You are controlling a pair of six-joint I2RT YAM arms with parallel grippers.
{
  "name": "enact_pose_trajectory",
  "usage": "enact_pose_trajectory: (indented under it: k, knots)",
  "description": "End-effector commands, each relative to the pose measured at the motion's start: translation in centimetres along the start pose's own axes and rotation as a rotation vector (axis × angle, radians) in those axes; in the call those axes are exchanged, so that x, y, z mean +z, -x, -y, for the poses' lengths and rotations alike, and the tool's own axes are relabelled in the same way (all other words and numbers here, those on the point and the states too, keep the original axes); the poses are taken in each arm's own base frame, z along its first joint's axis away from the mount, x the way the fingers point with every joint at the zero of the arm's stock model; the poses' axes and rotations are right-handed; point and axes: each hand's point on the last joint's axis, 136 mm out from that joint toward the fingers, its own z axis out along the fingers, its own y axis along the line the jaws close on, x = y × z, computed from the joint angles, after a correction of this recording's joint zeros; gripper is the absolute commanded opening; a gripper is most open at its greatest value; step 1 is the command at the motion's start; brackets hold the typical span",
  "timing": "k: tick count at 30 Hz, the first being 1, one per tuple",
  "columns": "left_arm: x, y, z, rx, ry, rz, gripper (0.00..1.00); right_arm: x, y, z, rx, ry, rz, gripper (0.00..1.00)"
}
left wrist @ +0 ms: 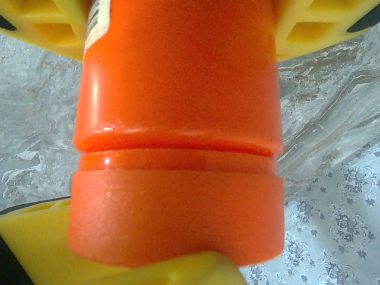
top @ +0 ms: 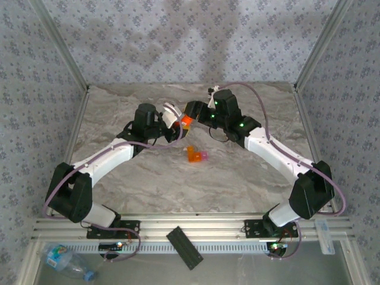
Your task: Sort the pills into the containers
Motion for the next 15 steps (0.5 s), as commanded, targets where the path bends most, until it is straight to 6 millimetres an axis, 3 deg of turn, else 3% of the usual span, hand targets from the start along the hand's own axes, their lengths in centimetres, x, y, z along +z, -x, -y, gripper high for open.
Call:
enact_pose_trajectory:
  k: [1, 4, 10, 15]
  knots:
    - [-0.5, 3.6, 0.1, 0.063, -0.003, 0.092, 0.00, -0.4, -1.1, 0.7, -0.039, -0.041, -0.030, 0.60]
    - [-0.5, 3.7, 0.1, 0.064, -0.004, 0.093, 0.00, -0.4, -1.3, 0.8, -0.051, -0.042, -0.037, 0.66]
    - [-0.5, 3.9, 0.2, 0.064, -0.007, 0.097, 0.00, -0.4, -1.5, 1.0, -0.073, -0.044, -0.045, 0.65]
    - [-0.5, 3.9, 0.2, 0.062, -0.010, 0.095, 0.00, -0.4, -1.7, -0.4, -0.103, 0.019, -0.056, 0.70]
